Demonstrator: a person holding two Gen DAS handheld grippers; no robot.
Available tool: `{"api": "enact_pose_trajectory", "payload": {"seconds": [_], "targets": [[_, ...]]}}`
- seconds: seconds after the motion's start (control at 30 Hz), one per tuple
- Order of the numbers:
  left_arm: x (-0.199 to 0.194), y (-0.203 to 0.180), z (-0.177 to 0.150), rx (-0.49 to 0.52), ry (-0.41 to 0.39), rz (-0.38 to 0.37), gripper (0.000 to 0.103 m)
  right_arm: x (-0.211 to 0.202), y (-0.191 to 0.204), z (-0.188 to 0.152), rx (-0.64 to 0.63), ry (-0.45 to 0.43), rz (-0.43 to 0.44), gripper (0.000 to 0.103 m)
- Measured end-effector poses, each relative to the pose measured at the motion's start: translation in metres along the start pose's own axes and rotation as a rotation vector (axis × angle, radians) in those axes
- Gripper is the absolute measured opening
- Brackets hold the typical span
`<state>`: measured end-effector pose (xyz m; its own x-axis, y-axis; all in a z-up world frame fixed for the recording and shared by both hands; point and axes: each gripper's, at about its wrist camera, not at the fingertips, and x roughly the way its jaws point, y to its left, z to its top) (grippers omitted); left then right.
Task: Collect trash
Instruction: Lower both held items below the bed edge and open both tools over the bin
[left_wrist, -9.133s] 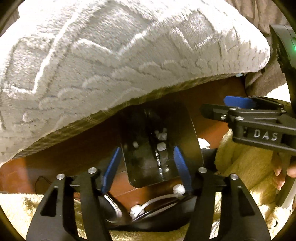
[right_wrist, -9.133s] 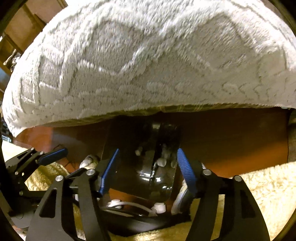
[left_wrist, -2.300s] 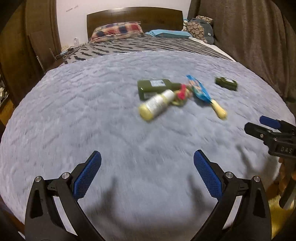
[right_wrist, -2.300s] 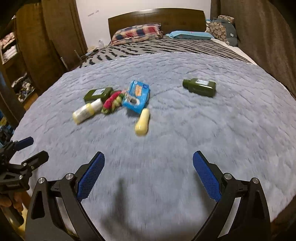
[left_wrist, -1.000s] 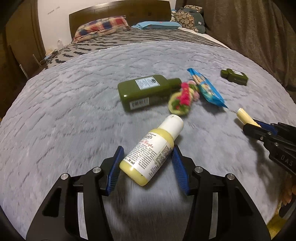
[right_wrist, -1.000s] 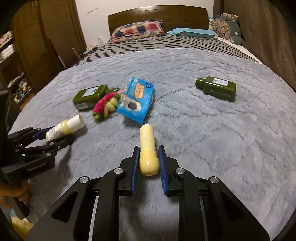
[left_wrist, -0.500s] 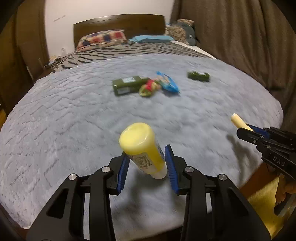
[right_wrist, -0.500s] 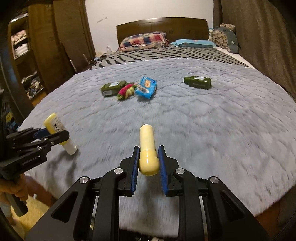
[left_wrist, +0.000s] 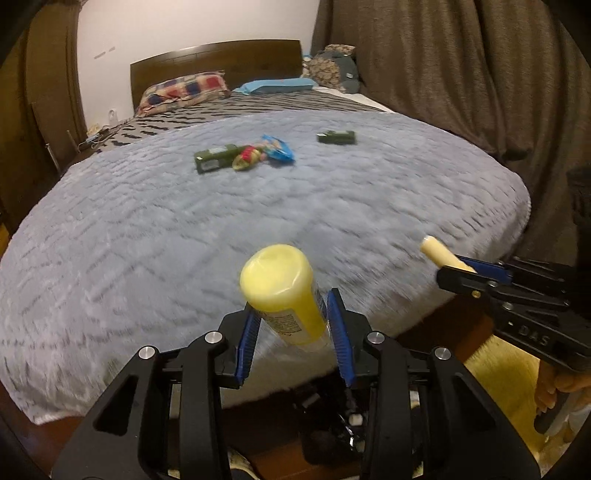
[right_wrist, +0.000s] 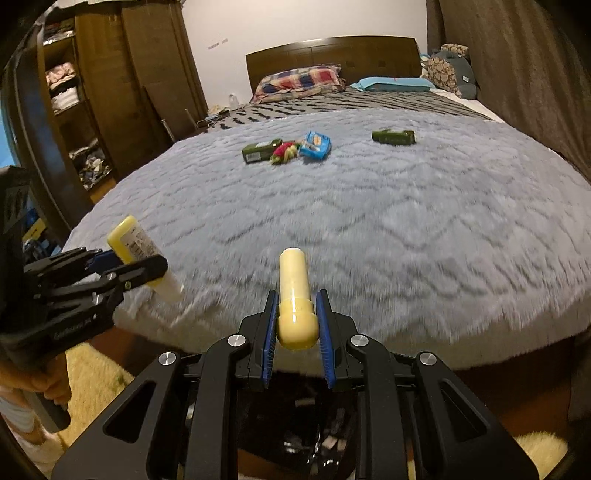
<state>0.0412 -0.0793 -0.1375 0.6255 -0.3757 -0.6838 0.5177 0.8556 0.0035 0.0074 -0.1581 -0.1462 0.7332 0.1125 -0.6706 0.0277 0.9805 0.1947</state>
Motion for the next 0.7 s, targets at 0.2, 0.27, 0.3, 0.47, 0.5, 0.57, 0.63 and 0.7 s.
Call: {"api": "enact_pose_trajectory", "payload": {"seconds": [0.2,0.27,0.3,0.47,0.5,0.57,0.63,0.7], "targets": [[0.016,-0.022,-0.043,-0.004,0.084,-0.049,0.034,0.01,-0.008,-0.029,0.035,0.073,-0.009,0.022],[0.026,-0.027,-0.057,-0.009,0.125,-0.063,0.034,0.016,-0.009,-0.039,0.039,0.103,-0.016,0.022],[0.034,-0.029,-0.066,-0.014,0.153,-0.072,0.034,0.02,-0.009,-0.044,0.038,0.12,-0.021,0.022],[0.062,-0.029,-0.089,-0.046,0.25,-0.101,0.034,0.045,-0.013,-0.068,0.062,0.225,-0.016,0.022],[0.068,-0.028,-0.091,-0.055,0.266,-0.104,0.034,0.053,-0.016,-0.073,0.08,0.254,-0.004,0.022],[0.082,-0.025,-0.099,-0.072,0.301,-0.103,0.034,0.065,-0.02,-0.082,0.104,0.295,0.0,0.022],[0.096,-0.022,-0.108,-0.09,0.345,-0.112,0.034,0.079,-0.024,-0.091,0.122,0.345,-0.003,0.022],[0.109,-0.018,-0.115,-0.111,0.385,-0.125,0.034,0.089,-0.027,-0.099,0.137,0.382,-0.004,0.022]]}}
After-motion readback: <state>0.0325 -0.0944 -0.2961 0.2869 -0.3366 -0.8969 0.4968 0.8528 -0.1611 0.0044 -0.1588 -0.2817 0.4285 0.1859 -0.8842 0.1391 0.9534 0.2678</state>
